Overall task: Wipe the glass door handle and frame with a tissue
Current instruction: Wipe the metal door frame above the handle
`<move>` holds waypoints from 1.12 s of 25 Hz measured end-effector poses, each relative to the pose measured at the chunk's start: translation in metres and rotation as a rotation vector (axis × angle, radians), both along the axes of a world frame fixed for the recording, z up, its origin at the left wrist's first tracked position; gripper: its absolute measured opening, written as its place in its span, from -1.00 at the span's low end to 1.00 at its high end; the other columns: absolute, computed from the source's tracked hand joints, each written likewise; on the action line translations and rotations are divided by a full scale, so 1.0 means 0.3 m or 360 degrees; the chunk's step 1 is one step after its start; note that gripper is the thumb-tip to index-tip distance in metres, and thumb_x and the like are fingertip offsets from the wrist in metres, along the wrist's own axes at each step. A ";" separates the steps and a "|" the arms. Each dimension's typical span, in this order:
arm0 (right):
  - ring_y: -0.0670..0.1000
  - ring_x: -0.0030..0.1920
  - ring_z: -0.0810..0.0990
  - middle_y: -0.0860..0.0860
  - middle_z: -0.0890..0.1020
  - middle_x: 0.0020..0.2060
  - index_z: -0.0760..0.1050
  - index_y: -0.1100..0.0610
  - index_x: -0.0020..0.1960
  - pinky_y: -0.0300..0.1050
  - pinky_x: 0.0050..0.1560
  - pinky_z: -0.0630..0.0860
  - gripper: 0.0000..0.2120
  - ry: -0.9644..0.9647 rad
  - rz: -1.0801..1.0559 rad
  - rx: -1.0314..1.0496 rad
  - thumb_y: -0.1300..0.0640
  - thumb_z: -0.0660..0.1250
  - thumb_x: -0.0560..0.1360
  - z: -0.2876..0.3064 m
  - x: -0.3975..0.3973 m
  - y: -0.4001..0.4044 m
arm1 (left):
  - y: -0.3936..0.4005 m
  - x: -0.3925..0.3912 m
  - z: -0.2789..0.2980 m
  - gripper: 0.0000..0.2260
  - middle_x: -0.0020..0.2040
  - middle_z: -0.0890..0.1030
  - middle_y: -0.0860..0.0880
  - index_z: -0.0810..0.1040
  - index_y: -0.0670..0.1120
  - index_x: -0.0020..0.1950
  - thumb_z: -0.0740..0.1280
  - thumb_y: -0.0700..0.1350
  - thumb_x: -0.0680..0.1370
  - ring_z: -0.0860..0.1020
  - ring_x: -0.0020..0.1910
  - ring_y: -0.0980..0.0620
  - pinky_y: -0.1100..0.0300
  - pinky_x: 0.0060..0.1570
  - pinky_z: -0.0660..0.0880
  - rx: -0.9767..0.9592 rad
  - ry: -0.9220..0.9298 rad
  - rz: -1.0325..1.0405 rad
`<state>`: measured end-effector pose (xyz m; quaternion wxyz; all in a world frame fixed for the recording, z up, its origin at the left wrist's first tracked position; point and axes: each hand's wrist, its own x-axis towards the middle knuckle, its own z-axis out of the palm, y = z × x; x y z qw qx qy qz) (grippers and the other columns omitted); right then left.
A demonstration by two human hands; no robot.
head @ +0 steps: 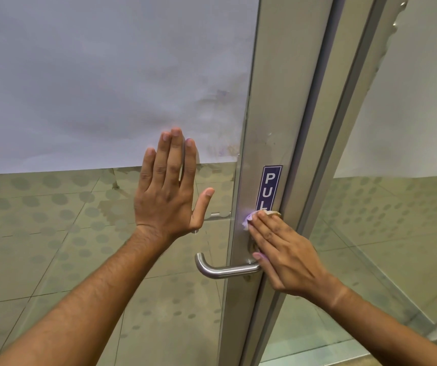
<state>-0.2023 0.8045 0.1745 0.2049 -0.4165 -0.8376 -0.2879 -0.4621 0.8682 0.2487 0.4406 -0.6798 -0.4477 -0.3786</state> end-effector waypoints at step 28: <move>0.19 0.48 0.30 0.25 0.36 0.45 0.32 0.32 0.46 0.07 0.46 0.26 -0.49 0.0175 -0.0148 0.0328 0.44 0.23 0.52 0.057 -0.129 0.010 | -0.013 0.001 0.012 -0.22 0.58 0.03 -0.30 -0.02 -0.26 0.62 0.13 0.21 0.61 -0.22 0.62 -0.12 -0.06 0.59 -0.16 -0.0058 -0.0011 -0.0005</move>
